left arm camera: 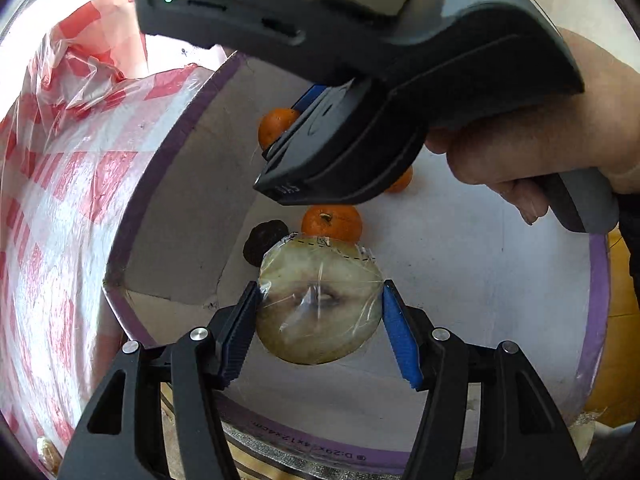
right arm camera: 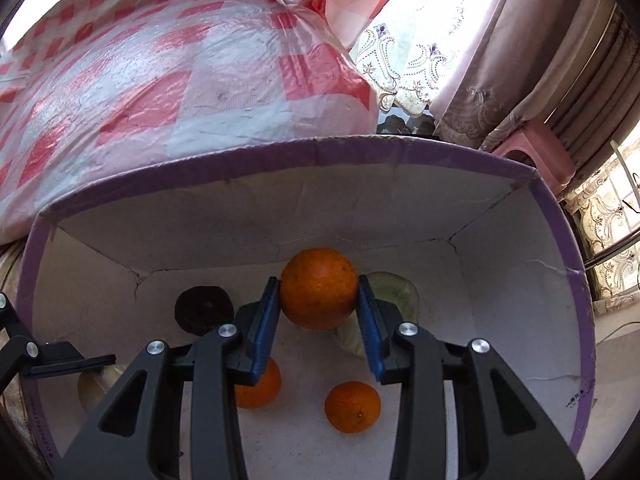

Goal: Organize fruits
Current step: 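Open both tools to release the fruit half and orange into the box, then withdraw both tools from the box back over the tablecloth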

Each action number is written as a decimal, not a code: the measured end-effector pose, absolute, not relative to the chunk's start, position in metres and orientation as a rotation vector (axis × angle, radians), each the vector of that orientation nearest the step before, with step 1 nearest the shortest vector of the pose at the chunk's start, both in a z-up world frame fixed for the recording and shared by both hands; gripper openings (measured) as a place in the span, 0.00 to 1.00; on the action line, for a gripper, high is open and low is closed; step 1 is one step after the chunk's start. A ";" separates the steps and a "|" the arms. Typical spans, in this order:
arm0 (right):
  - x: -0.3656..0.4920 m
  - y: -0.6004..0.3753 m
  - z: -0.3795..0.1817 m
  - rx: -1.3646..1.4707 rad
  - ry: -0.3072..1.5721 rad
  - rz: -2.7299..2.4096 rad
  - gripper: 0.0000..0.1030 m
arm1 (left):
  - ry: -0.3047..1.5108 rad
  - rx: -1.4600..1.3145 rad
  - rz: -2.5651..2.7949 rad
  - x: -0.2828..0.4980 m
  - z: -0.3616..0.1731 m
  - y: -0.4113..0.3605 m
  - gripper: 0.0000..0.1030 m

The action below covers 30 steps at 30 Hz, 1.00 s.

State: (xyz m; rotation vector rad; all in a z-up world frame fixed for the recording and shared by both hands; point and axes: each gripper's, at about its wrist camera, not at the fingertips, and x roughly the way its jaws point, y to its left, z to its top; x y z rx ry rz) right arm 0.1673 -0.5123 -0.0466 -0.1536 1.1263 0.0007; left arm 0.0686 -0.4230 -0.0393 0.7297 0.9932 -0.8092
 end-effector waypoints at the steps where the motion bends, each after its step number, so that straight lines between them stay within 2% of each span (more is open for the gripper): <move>1: 0.168 -0.513 -0.051 -0.147 1.134 0.002 0.37 | 0.985 0.761 -0.794 0.067 -0.042 -0.425 0.57; 7: 0.170 -0.518 -0.061 -0.120 1.148 -0.016 0.37 | 0.968 0.861 -0.786 0.059 -0.054 -0.432 0.57; 16: 0.169 -0.512 -0.066 -0.151 1.149 -0.021 0.39 | 0.975 0.863 -0.776 0.063 -0.056 -0.432 0.59; 19: 0.168 -0.512 -0.064 -0.155 1.139 -0.040 0.52 | 0.963 0.863 -0.770 0.064 -0.056 -0.441 0.60; 22: 0.167 -0.517 -0.059 -0.155 1.125 -0.057 0.56 | 0.950 0.851 -0.757 0.065 -0.055 -0.439 0.61; 24: 0.166 -0.518 -0.055 -0.159 1.118 -0.073 0.64 | 0.935 0.835 -0.750 0.066 -0.050 -0.436 0.64; 26: 0.163 -0.520 -0.048 -0.164 1.099 -0.091 0.69 | 0.917 0.797 -0.735 0.070 -0.046 -0.430 0.74; 27: 0.161 -0.521 -0.044 -0.161 1.090 -0.101 0.75 | 0.914 0.771 -0.733 0.072 -0.043 -0.427 0.75; 30: 0.152 -0.528 -0.028 -0.125 1.060 -0.132 0.79 | 0.913 0.689 -0.716 0.082 -0.033 -0.416 0.76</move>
